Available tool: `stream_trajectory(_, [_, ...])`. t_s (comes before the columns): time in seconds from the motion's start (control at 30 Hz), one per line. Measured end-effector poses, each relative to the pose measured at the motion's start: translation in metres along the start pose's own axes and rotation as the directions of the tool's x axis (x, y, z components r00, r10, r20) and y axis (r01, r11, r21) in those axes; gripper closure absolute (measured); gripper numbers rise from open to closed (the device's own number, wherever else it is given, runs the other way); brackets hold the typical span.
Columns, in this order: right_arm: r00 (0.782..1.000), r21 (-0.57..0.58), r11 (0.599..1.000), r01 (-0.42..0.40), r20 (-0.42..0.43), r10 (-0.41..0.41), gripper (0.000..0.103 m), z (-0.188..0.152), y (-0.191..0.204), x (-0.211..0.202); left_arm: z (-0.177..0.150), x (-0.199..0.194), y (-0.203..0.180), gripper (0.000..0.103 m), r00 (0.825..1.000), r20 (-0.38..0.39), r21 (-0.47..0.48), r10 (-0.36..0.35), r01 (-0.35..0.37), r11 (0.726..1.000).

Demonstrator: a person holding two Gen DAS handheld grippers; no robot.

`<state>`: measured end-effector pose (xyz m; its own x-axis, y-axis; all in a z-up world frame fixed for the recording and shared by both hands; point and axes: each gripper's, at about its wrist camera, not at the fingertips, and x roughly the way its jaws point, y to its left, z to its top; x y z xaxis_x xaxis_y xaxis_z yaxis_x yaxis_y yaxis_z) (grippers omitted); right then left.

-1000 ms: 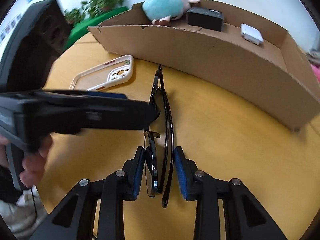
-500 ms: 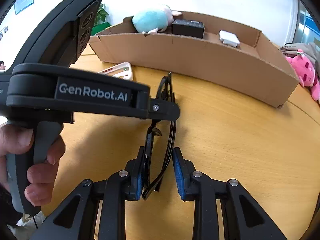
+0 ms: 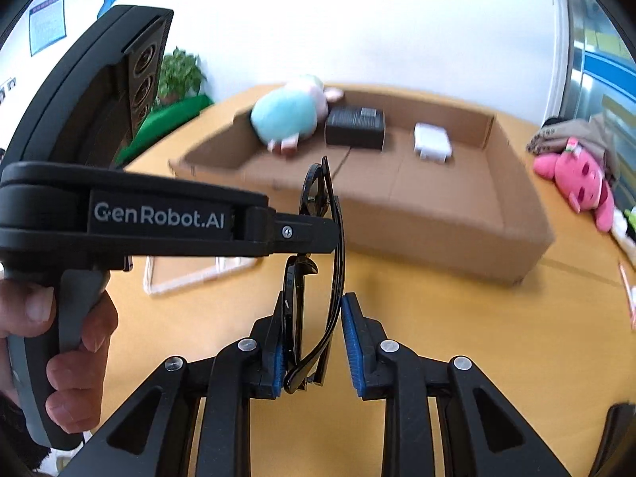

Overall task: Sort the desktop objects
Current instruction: 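Carry the sunglasses with both grippers over the box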

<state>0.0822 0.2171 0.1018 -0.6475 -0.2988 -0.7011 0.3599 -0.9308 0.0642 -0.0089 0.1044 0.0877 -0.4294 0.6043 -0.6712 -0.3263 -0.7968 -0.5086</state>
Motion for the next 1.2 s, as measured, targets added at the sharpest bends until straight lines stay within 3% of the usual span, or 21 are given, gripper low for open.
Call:
stream_trajectory(0.2, [0.996, 0.016, 1.000, 0.021, 0.089, -0.023, 0.076, 0.048, -0.019, -0.009, 0.051, 0.002, -0.026, 0.082, 1.000, 0.029, 0.079, 0.003, -0.005, 0.997])
stream_trajectory(0.5, [0.989, 0.096, 0.993, 0.071, 0.119, -0.082, 0.076, 0.103, -0.079, 0.018, 0.128, 0.061, -0.048, 0.085, 1.000, -0.014, 0.165, 0.024, -0.021, 0.986])
stream_trajectory(0.67, [0.994, 0.178, 0.980, 0.085, 0.053, -0.096, 0.076, 0.125, -0.128, 0.065, 0.165, 0.125, -0.041, 0.085, 0.994, -0.105, 0.163, 0.027, -0.010, 0.987])
stream_trajectory(0.87, [0.994, 0.288, 0.953, 0.096, -0.068, -0.080, 0.076, 0.131, -0.178, 0.123, 0.188, 0.200, -0.029, 0.085, 0.974, -0.220, 0.160, 0.053, -0.017, 0.987])
stream_trajectory(1.07, [0.970, 0.338, 0.927, 0.160, -0.226, -0.085, 0.077, 0.129, -0.204, 0.169, 0.185, 0.247, -0.014, 0.087, 0.949, -0.311, 0.139, 0.058, -0.015, 0.990])
stream_trajectory(1.2, [0.948, 0.331, 0.923, 0.197, -0.306, -0.092, 0.076, 0.129, -0.205, 0.179, 0.186, 0.253, -0.015, 0.087, 0.950, -0.306, 0.147, 0.055, -0.010, 0.989])
